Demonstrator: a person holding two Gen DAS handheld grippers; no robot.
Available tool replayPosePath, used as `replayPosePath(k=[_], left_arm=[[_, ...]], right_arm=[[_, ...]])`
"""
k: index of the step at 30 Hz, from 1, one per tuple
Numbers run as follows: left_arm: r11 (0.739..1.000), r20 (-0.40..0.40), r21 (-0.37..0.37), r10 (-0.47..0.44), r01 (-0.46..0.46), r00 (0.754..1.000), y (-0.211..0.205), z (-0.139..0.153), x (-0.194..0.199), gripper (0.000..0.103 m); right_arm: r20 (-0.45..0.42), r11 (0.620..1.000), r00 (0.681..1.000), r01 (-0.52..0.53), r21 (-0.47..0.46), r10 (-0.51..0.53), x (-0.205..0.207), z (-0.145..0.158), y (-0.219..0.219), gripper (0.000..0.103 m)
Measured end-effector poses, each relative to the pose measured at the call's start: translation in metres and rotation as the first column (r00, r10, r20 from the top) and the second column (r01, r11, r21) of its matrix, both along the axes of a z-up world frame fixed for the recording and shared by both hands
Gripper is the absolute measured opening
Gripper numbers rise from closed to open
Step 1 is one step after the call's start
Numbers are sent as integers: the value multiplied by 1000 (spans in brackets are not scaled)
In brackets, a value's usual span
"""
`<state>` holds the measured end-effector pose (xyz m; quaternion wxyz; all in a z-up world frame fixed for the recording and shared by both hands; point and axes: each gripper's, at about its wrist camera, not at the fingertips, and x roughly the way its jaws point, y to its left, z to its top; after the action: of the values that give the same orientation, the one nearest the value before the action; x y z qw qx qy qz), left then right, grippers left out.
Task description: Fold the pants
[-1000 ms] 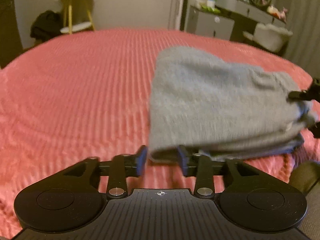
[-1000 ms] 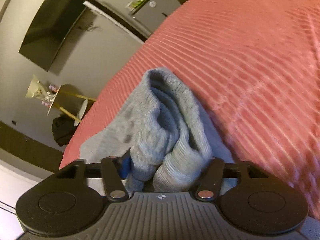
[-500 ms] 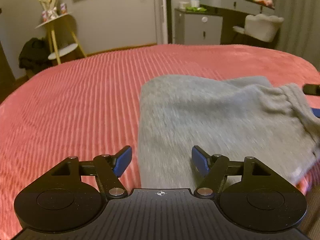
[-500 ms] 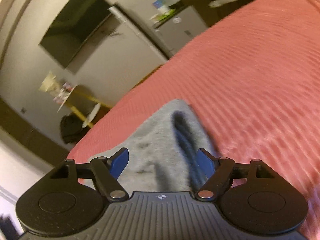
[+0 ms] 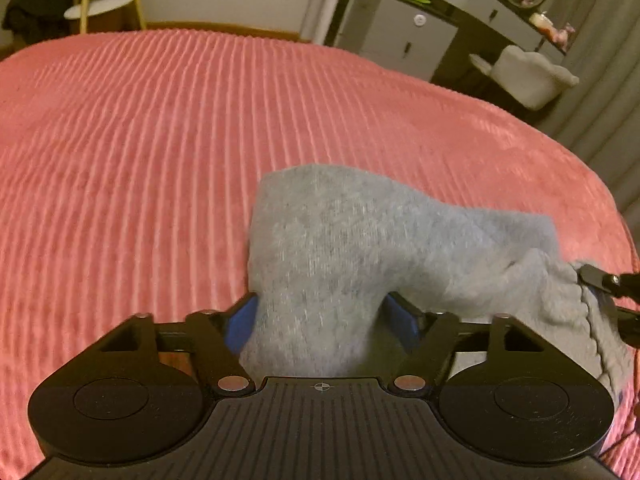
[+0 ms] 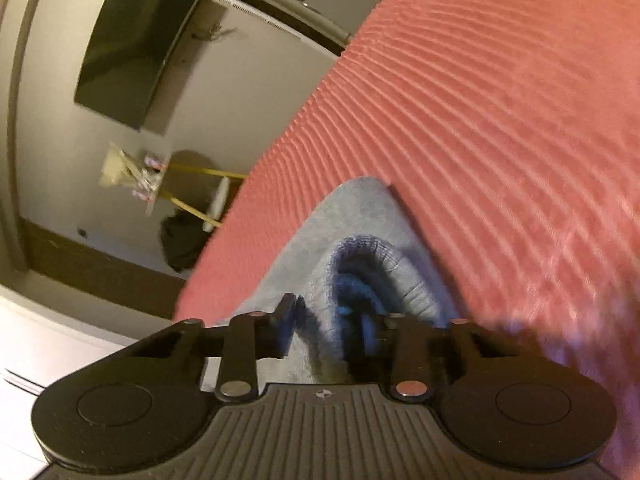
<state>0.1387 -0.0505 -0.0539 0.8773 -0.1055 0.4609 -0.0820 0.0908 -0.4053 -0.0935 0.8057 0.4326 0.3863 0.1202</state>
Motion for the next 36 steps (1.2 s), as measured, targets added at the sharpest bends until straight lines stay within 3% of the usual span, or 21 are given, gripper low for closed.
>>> replayPosePath(k=[1,4,7,8,9,10,11,12,13,15,19,23,25,28,30,33,36], left_arm=[[1000,13,2,-3,3,1000,-2,1,-1,56],[1000,94,12,17,-19,995,0,7,-17,36],[998,128,-5,67,-67,990,11,7,-27,31],[997,126,-1,73,-74,989,12,8,-30,33],[997,116,19,74,-76,991,11,8,-31,45],[996,102,48,68,-73,992,9,10,-32,53],[997,95,59,51,-57,994,7,12,-34,54],[998,90,49,19,-24,996,8,14,-39,58],[999,75,36,-14,11,997,9,16,-43,71],[999,47,24,-45,44,998,9,14,-52,79],[999,14,27,-39,39,999,9,1,-68,82],[996,-54,-90,23,-28,998,23,-8,-81,86],[988,-91,-143,36,-49,995,31,-10,-86,86],[980,-113,-187,47,-68,992,39,-11,-102,86],[971,-89,-220,77,-95,993,42,-10,-118,86],[940,-110,-304,127,-155,986,50,-12,-137,85],[909,-141,-370,149,-192,979,50,-16,-152,85]], right_arm=[[20,1000,1000,-7,-28,7,0,4,3,23],[108,995,993,-43,-94,53,-1,28,14,20],[211,997,977,-20,-76,35,-5,42,9,17],[210,993,978,5,-118,20,-5,44,5,17],[171,981,985,31,-191,2,-3,43,4,21],[132,967,991,35,-251,-2,-3,41,1,33],[112,962,994,32,-270,-2,-5,41,-1,40],[107,965,994,28,-261,1,-11,41,-4,54],[107,969,994,18,-248,9,-18,42,-7,68],[93,967,995,-15,-255,40,-33,41,-9,83],[-23,959,995,-98,-266,96,-52,20,-1,87],[-92,992,993,-84,-94,76,-62,-6,-7,88],[-93,995,991,-96,-39,92,-66,-8,-4,89],[-86,981,990,-128,-143,116,-79,-2,9,90],[-109,979,988,-124,-159,108,-86,3,14,90],[-73,985,995,-82,-152,72,-115,15,15,92],[-58,995,995,-81,-62,78,-136,16,13,94]])
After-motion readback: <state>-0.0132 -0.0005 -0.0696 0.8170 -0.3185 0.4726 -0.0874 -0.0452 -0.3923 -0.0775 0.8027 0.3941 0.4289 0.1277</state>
